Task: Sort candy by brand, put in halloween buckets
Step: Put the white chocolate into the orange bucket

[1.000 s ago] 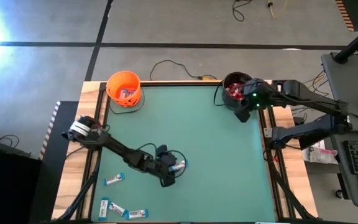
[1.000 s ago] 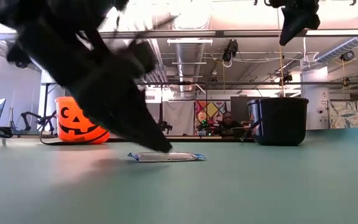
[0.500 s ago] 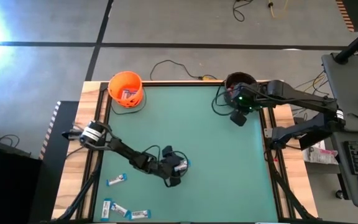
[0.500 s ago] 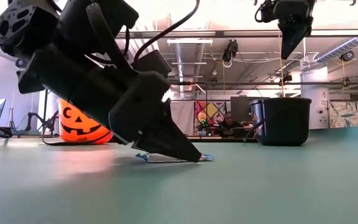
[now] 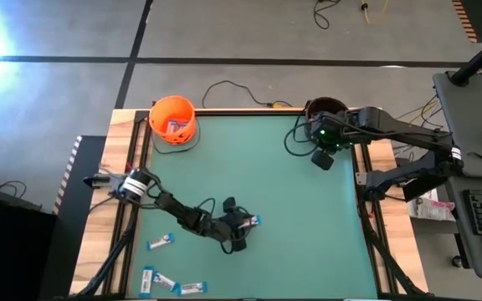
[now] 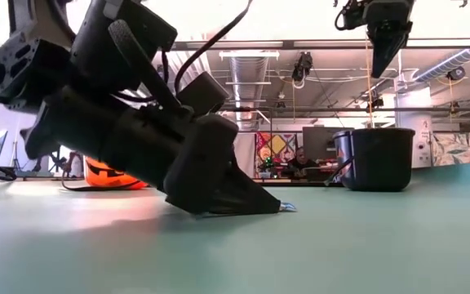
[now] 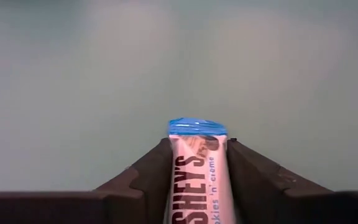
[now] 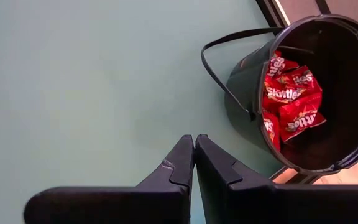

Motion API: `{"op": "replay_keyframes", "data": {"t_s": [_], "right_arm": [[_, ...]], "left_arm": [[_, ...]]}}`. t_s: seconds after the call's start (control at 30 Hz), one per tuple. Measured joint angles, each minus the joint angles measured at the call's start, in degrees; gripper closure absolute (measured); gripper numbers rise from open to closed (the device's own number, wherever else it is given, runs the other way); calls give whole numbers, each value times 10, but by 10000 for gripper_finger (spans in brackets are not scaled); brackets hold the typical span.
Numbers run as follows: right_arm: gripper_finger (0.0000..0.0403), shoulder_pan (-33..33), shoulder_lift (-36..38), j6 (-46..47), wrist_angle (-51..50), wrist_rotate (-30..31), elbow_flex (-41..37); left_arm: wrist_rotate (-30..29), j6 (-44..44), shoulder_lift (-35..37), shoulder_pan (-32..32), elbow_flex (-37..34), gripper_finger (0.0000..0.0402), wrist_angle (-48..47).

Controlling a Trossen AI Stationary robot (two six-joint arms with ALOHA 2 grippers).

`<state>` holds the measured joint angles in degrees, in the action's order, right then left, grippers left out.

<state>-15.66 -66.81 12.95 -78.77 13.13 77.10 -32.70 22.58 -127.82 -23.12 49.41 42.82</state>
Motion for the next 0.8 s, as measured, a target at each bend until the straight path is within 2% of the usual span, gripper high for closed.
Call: {"op": "replay_keyframes", "data": {"t_s": [0.2,0.4,0.63,0.8], "right_arm": [[393,0,0,8,-4,0,2],[393,0,0,37,-4,0,5],[393,1,0,54,1,0,27],[393,2,1,63,15,0,33]], "left_arm": [[-10,-7,-6,2,0,301,21],[-6,-6,64,11,-4,296,-57],[-34,22,240,78,-7,300,-349],[-30,20,390,190,-6,301,-557]]}}
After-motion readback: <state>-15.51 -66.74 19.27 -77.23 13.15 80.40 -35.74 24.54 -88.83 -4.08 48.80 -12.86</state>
